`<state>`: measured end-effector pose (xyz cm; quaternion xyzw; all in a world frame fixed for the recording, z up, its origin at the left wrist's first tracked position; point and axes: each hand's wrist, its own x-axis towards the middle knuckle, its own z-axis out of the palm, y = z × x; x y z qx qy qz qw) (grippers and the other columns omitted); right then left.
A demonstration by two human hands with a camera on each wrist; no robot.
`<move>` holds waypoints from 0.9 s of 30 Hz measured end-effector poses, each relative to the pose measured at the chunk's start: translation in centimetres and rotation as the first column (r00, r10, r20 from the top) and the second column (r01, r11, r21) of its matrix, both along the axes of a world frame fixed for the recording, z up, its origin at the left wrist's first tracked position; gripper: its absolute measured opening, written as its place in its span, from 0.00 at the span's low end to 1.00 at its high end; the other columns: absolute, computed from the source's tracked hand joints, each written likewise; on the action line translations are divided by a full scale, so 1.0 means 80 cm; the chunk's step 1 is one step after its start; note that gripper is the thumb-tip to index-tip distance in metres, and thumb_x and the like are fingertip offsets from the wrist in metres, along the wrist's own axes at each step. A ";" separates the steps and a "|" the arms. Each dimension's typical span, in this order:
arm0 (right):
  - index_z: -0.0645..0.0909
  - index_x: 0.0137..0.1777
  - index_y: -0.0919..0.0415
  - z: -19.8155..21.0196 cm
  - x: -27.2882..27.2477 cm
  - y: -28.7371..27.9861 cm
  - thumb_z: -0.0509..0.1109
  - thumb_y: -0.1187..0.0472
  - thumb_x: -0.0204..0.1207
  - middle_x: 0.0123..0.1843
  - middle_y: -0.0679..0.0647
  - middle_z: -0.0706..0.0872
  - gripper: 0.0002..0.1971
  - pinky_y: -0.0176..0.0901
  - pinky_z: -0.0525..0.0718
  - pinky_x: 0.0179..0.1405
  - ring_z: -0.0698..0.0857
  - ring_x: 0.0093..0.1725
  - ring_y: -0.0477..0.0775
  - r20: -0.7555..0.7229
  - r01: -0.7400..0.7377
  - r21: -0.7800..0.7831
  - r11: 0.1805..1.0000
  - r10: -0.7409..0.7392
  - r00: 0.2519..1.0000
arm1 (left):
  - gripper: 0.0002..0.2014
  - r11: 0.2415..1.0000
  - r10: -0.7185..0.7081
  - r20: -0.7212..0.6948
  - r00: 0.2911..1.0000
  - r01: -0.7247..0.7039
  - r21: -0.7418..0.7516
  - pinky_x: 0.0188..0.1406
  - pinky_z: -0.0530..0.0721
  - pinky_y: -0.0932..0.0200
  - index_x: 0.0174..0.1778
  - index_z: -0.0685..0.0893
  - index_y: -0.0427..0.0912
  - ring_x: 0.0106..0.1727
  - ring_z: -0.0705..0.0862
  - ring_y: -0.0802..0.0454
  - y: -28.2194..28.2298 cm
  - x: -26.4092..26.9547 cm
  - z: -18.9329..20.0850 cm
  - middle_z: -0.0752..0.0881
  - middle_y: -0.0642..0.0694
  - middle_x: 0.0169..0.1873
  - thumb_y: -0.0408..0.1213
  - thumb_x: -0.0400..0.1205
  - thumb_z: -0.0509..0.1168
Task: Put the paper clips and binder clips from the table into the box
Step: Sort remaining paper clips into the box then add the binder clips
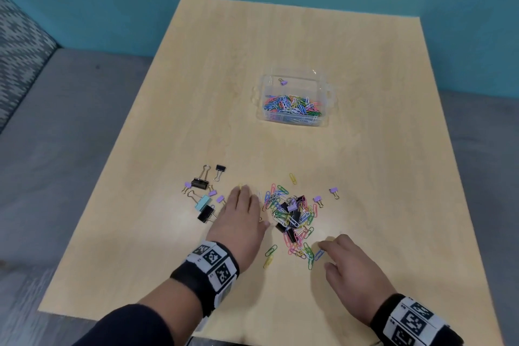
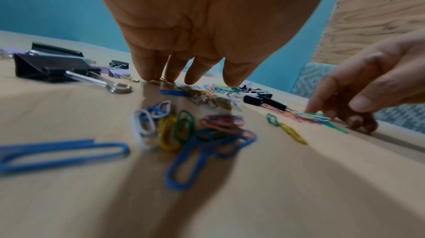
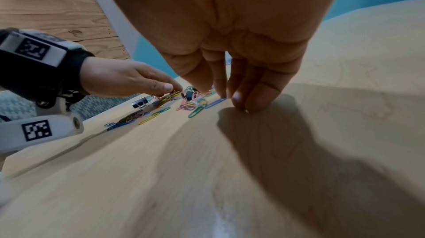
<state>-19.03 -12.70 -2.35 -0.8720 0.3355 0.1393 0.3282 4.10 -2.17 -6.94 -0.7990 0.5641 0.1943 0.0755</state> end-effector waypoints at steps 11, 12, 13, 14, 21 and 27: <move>0.75 0.70 0.49 -0.003 0.001 -0.002 0.62 0.61 0.77 0.52 0.40 0.70 0.21 0.38 0.75 0.51 0.78 0.53 0.47 0.004 0.024 -0.003 1.000 -0.024 1.000 | 0.26 0.987 0.115 -0.024 0.993 -0.117 -0.109 0.73 0.68 0.40 0.73 0.70 0.38 0.77 0.62 0.34 0.034 -0.024 0.041 0.68 0.35 0.75 0.51 0.84 0.48; 0.75 0.69 0.49 -0.003 0.000 -0.002 0.62 0.61 0.77 0.52 0.40 0.71 0.21 0.37 0.75 0.50 0.78 0.53 0.46 0.003 0.023 -0.006 1.000 -0.023 1.000 | 0.26 0.981 0.157 -0.008 0.988 -0.157 -0.117 0.69 0.73 0.39 0.70 0.73 0.38 0.74 0.67 0.33 0.044 -0.021 0.042 0.71 0.34 0.72 0.51 0.82 0.51; 0.75 0.69 0.49 -0.004 -0.001 -0.002 0.61 0.61 0.77 0.53 0.41 0.71 0.21 0.38 0.75 0.50 0.78 0.53 0.46 0.002 0.020 -0.008 1.000 -0.020 1.000 | 0.25 0.974 0.195 0.004 0.981 -0.193 -0.117 0.65 0.76 0.40 0.68 0.74 0.38 0.72 0.70 0.33 0.054 -0.017 0.043 0.73 0.33 0.70 0.50 0.80 0.54; 0.75 0.70 0.49 -0.004 -0.001 -0.002 0.61 0.60 0.77 0.53 0.41 0.71 0.21 0.38 0.76 0.51 0.78 0.54 0.46 0.000 0.015 -0.009 1.000 -0.015 1.000 | 0.25 0.969 0.223 0.009 0.975 -0.221 -0.107 0.62 0.79 0.41 0.66 0.75 0.38 0.70 0.72 0.34 0.063 -0.014 0.044 0.75 0.33 0.68 0.50 0.79 0.55; 0.78 0.65 0.51 0.000 0.008 -0.004 0.59 0.59 0.76 0.49 0.39 0.70 0.18 0.37 0.73 0.46 0.79 0.50 0.47 -0.010 -0.008 -0.042 0.999 0.007 1.000 | 0.19 0.950 0.259 0.013 0.966 -0.252 -0.182 0.45 0.82 0.44 0.60 0.80 0.40 0.52 0.76 0.37 0.092 0.016 0.043 0.78 0.39 0.56 0.44 0.78 0.54; 0.77 0.55 0.52 0.033 0.063 0.027 0.60 0.61 0.68 0.47 0.48 0.78 0.16 0.48 0.83 0.39 0.79 0.45 0.56 0.016 -0.295 -0.148 0.944 0.301 0.954 | 0.07 0.853 0.442 -0.137 0.887 -0.463 -0.242 0.35 0.77 0.52 0.51 0.83 0.46 0.44 0.77 0.42 0.092 0.056 0.035 0.77 0.46 0.43 0.38 0.78 0.65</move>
